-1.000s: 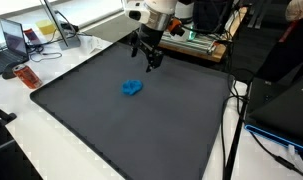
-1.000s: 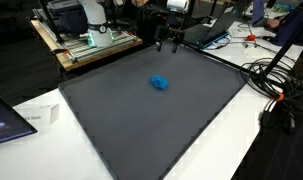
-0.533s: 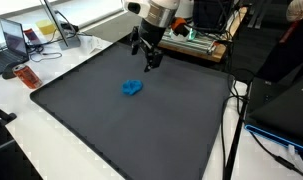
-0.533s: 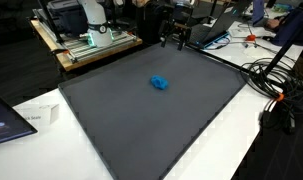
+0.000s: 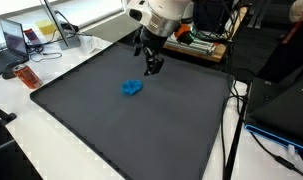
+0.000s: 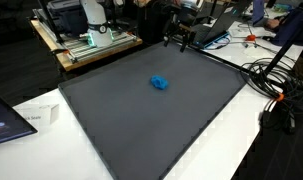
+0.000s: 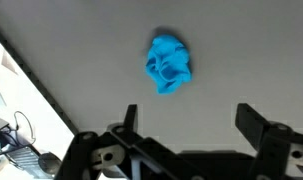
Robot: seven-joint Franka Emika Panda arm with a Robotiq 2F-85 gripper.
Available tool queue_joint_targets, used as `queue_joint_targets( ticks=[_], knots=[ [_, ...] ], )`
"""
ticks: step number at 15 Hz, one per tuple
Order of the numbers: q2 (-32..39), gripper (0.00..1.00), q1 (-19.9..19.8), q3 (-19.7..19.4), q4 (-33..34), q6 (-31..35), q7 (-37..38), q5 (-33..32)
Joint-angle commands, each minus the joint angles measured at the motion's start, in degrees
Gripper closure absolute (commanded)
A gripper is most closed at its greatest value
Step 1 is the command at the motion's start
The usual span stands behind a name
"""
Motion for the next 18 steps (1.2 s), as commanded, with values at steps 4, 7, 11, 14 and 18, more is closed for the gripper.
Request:
queue_joint_targets(
  ticks=[4, 7, 11, 14, 18],
  knots=[
    [7.0, 0.00, 1.5, 1.2, 10.2, -11.8, 5.0, 1.1],
    [9.9, 0.00, 2.1, 1.6, 14.3, -14.9, 5.3, 1.6],
    [14.2, 0.00, 1.8, 1.8, 20.7, -17.0, 2.7, 3.5],
    [17.9, 0.00, 1.7, 0.8, 26.1, -18.4, 1.4, 4.2],
    [22.2, 0.00, 0.9, -0.7, 32.0, -18.3, -2.5, 4.1]
  ],
)
